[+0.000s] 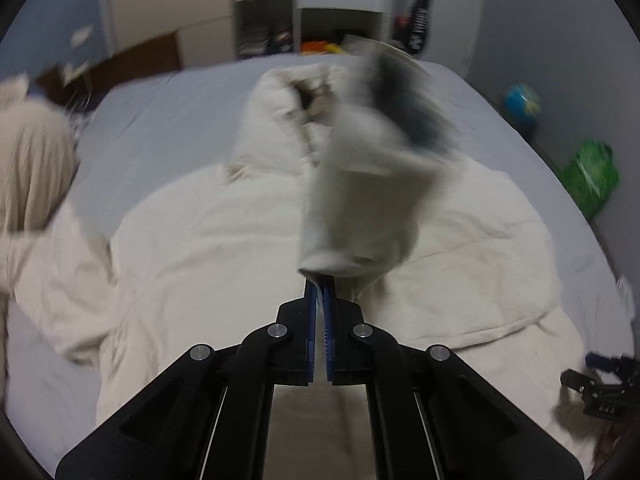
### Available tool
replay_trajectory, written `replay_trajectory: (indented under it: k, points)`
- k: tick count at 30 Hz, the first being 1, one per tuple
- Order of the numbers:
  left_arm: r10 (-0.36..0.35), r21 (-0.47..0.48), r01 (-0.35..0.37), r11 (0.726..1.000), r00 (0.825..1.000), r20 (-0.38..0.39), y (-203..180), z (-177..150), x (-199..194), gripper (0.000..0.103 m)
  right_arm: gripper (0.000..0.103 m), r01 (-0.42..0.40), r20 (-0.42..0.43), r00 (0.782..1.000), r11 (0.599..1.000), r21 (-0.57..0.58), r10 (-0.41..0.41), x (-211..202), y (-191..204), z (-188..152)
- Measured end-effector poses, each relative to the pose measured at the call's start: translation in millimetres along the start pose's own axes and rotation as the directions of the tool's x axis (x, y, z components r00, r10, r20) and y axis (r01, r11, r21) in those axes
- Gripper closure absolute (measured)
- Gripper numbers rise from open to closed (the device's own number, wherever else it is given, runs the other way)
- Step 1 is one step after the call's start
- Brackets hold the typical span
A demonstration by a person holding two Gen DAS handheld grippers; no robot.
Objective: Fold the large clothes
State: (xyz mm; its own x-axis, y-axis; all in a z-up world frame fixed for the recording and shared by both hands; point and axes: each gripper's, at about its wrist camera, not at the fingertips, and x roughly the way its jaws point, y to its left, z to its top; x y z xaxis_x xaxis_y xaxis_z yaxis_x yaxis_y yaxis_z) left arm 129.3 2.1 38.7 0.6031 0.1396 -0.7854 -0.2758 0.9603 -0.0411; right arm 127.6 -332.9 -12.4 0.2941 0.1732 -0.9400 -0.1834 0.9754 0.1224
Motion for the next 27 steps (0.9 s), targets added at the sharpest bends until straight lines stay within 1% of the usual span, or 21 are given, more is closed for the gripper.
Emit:
replay_trajectory:
  k: [3,7,9,12,13,14,15,16,17,18,20,22,25,27]
  points:
    - [-0.008,-0.065,0.005,0.998,0.999,-0.043,23,-13,10,0.099,0.029,-0.001,-0.002,1.0,1.0,-0.001,0.001,-1,0,-1]
    - [-0.034,-0.118,0.02,0.993,0.993,-0.117,41,-32,25,0.099,0.029,0.002,-0.002,1.0,1.0,-0.005,-0.002,-1,1,-2]
    - [-0.042,-0.121,0.025,0.992,0.988,-0.146,43,-40,31,0.098,0.029,0.003,-0.003,1.0,1.0,-0.008,-0.003,0,1,-1]
    - [-0.046,-0.126,0.023,0.992,0.983,-0.18,47,-49,40,0.092,0.029,0.001,-0.004,1.0,1.0,-0.006,-0.001,0,1,-1]
    - [-0.045,-0.131,0.02,0.991,0.981,-0.188,47,-50,42,0.088,0.029,0.0,-0.003,1.0,1.0,-0.006,0.0,0,1,-1]
    - [-0.033,-0.135,0.007,0.991,0.98,-0.196,49,-52,42,0.073,0.028,-0.002,-0.003,1.0,1.0,-0.006,0.001,0,1,-1]
    - [-0.022,-0.139,-0.005,0.99,0.981,-0.191,53,-52,40,0.061,0.028,-0.003,-0.005,1.0,1.0,-0.005,0.003,1,0,-1]
    - [-0.012,-0.142,-0.014,0.99,0.984,-0.178,58,-53,37,0.035,0.028,-0.004,-0.005,1.0,1.0,-0.004,0.004,1,1,-1]
    - [-0.001,-0.141,-0.021,0.99,0.988,-0.155,62,-57,31,0.025,0.028,-0.005,-0.006,1.0,1.0,-0.003,0.005,1,1,-1]
    - [0.002,-0.134,-0.021,0.991,0.991,-0.135,64,-58,24,0.025,0.028,-0.006,-0.006,1.0,1.0,-0.003,0.006,1,1,-2]
    - [-0.01,-0.123,-0.007,0.992,0.99,-0.137,66,-59,18,0.025,0.028,-0.006,-0.006,1.0,1.0,-0.003,0.006,1,1,-1]
    - [-0.011,-0.107,-0.002,0.994,0.992,-0.123,70,-59,9,0.024,0.028,-0.003,-0.007,1.0,1.0,-0.005,0.003,1,2,-1]
    - [-0.003,-0.101,-0.006,0.995,0.996,-0.09,81,-53,-6,0.016,0.028,0.001,-0.008,1.0,1.0,-0.008,-0.001,1,3,-1]
    - [0.003,-0.106,-0.009,0.994,0.998,-0.062,94,-46,-18,0.016,0.028,0.004,-0.009,1.0,1.0,-0.01,-0.004,1,3,-2]
